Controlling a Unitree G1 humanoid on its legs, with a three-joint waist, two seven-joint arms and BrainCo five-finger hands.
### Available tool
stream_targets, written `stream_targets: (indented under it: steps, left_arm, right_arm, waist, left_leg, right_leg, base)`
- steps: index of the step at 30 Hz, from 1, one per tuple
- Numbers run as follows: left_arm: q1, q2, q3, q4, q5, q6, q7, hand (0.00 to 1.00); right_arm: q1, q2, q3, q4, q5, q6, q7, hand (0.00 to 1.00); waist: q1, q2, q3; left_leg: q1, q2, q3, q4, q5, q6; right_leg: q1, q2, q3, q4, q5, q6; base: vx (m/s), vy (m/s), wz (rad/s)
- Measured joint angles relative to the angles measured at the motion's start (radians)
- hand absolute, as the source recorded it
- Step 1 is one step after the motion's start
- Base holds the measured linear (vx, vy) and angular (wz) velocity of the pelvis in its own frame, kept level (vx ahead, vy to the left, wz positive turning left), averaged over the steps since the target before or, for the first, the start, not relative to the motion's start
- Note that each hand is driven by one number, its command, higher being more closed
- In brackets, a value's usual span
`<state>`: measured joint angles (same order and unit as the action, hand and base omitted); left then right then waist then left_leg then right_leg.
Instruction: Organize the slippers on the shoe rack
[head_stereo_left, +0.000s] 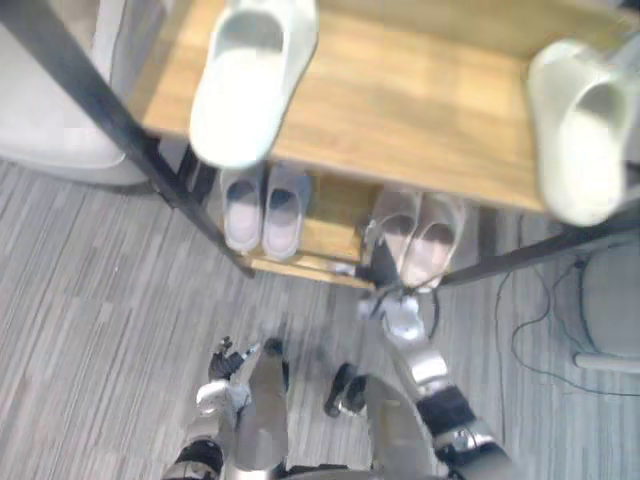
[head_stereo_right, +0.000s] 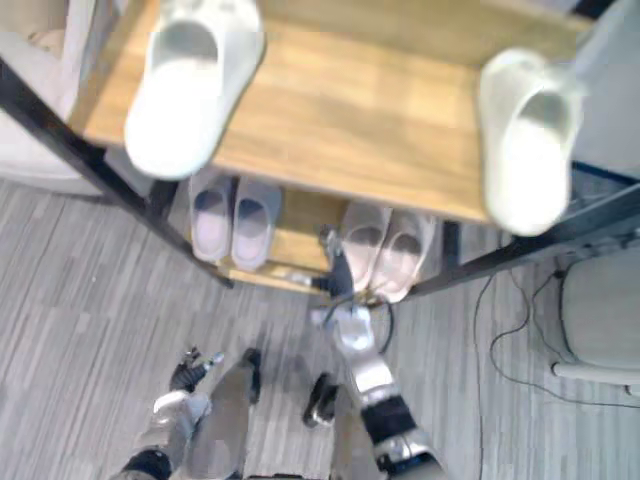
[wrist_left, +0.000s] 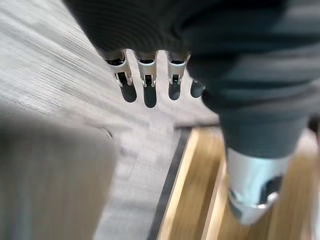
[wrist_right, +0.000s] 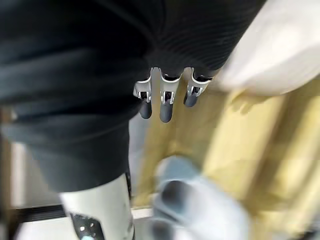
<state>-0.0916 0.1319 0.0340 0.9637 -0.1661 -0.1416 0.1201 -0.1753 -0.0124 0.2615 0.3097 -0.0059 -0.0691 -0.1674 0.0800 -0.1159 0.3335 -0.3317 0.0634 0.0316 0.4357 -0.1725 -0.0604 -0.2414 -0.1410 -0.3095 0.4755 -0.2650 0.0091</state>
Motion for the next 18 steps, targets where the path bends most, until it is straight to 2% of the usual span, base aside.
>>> stream_targets:
  steps: [2,8,13,18]
  left_arm:
    - [0.026,0.001,-0.025,0.020,0.037,0.002,-0.015,0.00]
    - [0.083,-0.015,-0.077,0.049,0.130,0.022,-0.037,0.00]
    - [0.102,-0.029,-0.111,0.050,0.151,0.022,-0.037,0.00]
    - [0.106,-0.029,-0.169,0.050,0.185,0.021,-0.036,0.00]
  right_arm:
    - [0.064,-0.009,-0.001,0.052,-0.038,0.000,0.035,0.00]
    - [0.197,-0.037,-0.029,0.244,-0.114,0.004,0.086,0.00]
    - [0.197,-0.036,-0.106,0.448,-0.153,0.009,0.081,0.00]
    - [0.197,-0.039,-0.165,0.607,-0.152,0.021,0.069,0.00]
  waist:
    - [-0.025,0.003,-0.041]
    - [-0.044,0.042,-0.146]
    - [-0.046,0.072,-0.176]
    - [-0.047,0.081,-0.194]
  left_leg:
    - [0.073,-0.009,0.019,-0.084,0.023,0.004]
    - [0.239,-0.026,0.052,-0.300,0.095,0.011]
    - [0.310,-0.031,0.068,-0.371,0.124,0.014]
    - [0.353,-0.035,0.065,-0.436,0.165,0.017]
  right_leg:
    - [0.059,0.004,0.010,-0.077,0.027,0.012]
    - [0.199,0.022,0.026,-0.276,0.109,0.036]
    - [0.260,0.034,0.045,-0.345,0.145,0.040]
    - [0.281,0.040,0.046,-0.381,0.169,0.037]
  base:
    - [0.16,0.056,-0.16]
    - [0.11,0.036,-0.12]
    - [0.02,0.010,-0.11]
    - [-0.06,0.001,0.00]
